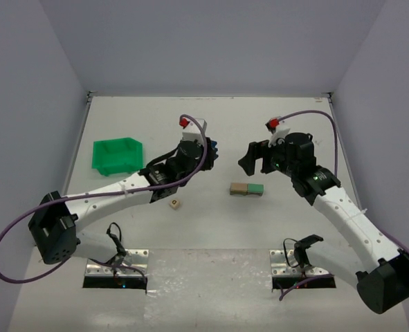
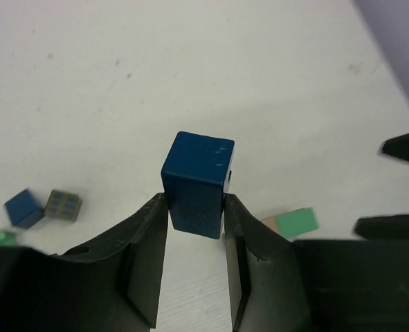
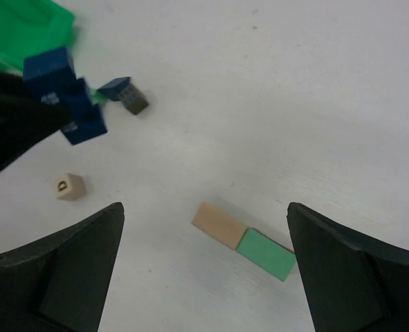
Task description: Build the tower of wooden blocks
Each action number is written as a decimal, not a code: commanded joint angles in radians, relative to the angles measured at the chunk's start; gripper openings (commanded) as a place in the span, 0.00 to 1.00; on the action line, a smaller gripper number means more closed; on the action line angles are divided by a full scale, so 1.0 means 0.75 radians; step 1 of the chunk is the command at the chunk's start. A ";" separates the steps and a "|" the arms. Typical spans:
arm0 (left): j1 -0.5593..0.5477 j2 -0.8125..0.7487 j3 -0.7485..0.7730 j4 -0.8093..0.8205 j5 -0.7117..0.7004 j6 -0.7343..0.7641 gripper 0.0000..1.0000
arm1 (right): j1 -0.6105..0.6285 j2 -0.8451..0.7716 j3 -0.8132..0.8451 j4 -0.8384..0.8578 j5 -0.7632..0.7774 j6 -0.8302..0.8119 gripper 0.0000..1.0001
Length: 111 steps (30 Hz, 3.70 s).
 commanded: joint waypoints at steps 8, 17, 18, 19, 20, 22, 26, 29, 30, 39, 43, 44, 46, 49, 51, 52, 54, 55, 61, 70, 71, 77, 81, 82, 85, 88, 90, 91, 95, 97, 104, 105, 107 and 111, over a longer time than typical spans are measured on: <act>-0.126 0.250 0.029 -0.661 -0.072 -0.036 0.00 | -0.008 0.115 0.127 -0.182 0.487 -0.068 0.99; -0.147 0.430 0.086 -0.630 0.033 0.059 0.00 | -0.010 0.162 0.127 -0.192 0.454 -0.084 0.99; -0.147 0.437 0.089 -0.626 0.040 0.069 0.00 | -0.010 0.163 0.127 -0.192 0.454 -0.084 0.99; -0.147 0.444 0.093 -0.621 0.039 0.076 0.00 | -0.010 0.166 0.127 -0.194 0.455 -0.086 0.99; -0.147 0.454 0.101 -0.620 0.028 0.080 0.00 | -0.010 0.168 0.124 -0.194 0.456 -0.087 0.99; -0.147 0.471 0.117 -0.615 0.021 0.091 0.02 | -0.010 0.172 0.121 -0.194 0.458 -0.088 0.99; -0.147 0.519 0.144 -0.587 0.074 0.120 0.13 | -0.010 0.181 0.119 -0.197 0.457 -0.090 0.99; -0.147 0.544 0.156 -0.588 0.066 0.124 0.26 | -0.010 0.180 0.119 -0.200 0.451 -0.090 0.99; -0.147 0.541 0.156 -0.587 0.054 0.124 0.32 | -0.010 0.180 0.119 -0.200 0.448 -0.092 0.99; -0.145 0.440 0.174 -0.562 0.021 0.136 0.71 | -0.012 0.149 0.121 -0.192 0.411 -0.131 0.99; -0.145 0.332 0.155 -0.536 -0.016 0.142 1.00 | -0.012 0.149 0.163 -0.145 0.285 -0.270 0.99; -0.145 0.286 0.141 -0.523 -0.032 0.142 1.00 | -0.012 0.148 0.171 -0.112 0.237 -0.336 0.99; -0.143 0.213 0.114 -0.500 -0.064 0.138 1.00 | -0.012 0.158 0.207 -0.072 0.092 -0.464 0.99; -0.122 0.066 0.048 -0.482 -0.160 0.093 1.00 | -0.011 0.169 0.282 -0.032 -0.125 -0.777 0.99; -0.061 -0.030 -0.011 -0.483 -0.177 0.002 1.00 | -0.012 0.181 0.312 -0.032 -0.225 -0.976 0.99; -0.012 -0.086 -0.045 -0.486 -0.156 -0.064 1.00 | -0.012 0.188 0.323 -0.032 -0.286 -1.076 0.99; 0.146 -0.138 -0.082 -0.498 -0.117 -0.180 1.00 | -0.012 0.205 0.331 -0.113 -0.519 -1.355 0.99; 0.186 -0.161 -0.100 -0.509 -0.149 -0.231 1.00 | -0.011 0.221 0.338 -0.174 -0.602 -1.444 0.99; 0.261 -0.376 -0.226 -0.570 -0.356 -0.399 1.00 | 0.075 0.374 0.359 -0.581 -0.954 -1.961 0.99; 0.272 -0.533 -0.324 -0.649 -0.513 -0.519 1.00 | 0.278 0.730 0.373 -0.445 -0.762 -1.954 0.99; 0.273 -0.539 -0.330 -0.657 -0.527 -0.526 1.00 | 0.281 0.805 0.427 -0.483 -0.769 -1.942 0.99; 0.274 -0.526 -0.344 -0.643 -0.538 -0.507 1.00 | 0.356 1.053 0.559 -0.483 -0.687 -1.917 0.98; 0.274 -0.493 -0.342 -0.633 -0.546 -0.490 1.00 | 0.394 1.181 0.583 -0.440 -0.586 -1.914 0.89; 0.274 -0.487 -0.340 -0.630 -0.544 -0.484 1.00 | 0.395 1.206 0.598 -0.447 -0.581 -1.913 0.87; 0.273 -0.476 -0.337 -0.619 -0.533 -0.467 1.00 | 0.402 1.269 0.625 -0.439 -0.572 -1.905 0.80; 0.276 -0.476 -0.340 -0.611 -0.529 -0.460 1.00 | 0.410 1.295 0.610 -0.388 -0.557 -1.895 0.67; 0.276 -0.478 -0.343 -0.607 -0.529 -0.457 1.00 | 0.421 1.309 0.610 -0.366 -0.554 -1.874 0.56; 0.276 -0.478 -0.345 -0.607 -0.528 -0.457 1.00 | 0.421 1.309 0.608 -0.364 -0.565 -1.870 0.48; 0.276 -0.484 -0.350 -0.598 -0.520 -0.453 1.00 | 0.421 1.283 0.599 -0.359 -0.583 -1.845 0.34; 0.276 -0.487 -0.358 -0.589 -0.517 -0.450 1.00 | 0.421 1.260 0.587 -0.341 -0.586 -1.812 0.27; 0.276 -0.480 -0.362 -0.567 -0.508 -0.447 1.00 | 0.382 1.103 0.615 -0.291 -0.530 -1.454 0.11; 0.276 -0.479 -0.365 -0.563 -0.510 -0.451 1.00 | 0.361 1.071 0.617 -0.295 -0.525 -1.407 0.11; 0.276 -0.471 -0.368 -0.548 -0.511 -0.455 1.00 | 0.294 0.988 0.628 -0.339 -0.528 -1.345 0.10; 0.276 -0.432 -0.390 -0.473 -0.493 -0.451 1.00 | 0.137 0.864 0.613 -0.486 -0.512 -1.428 0.11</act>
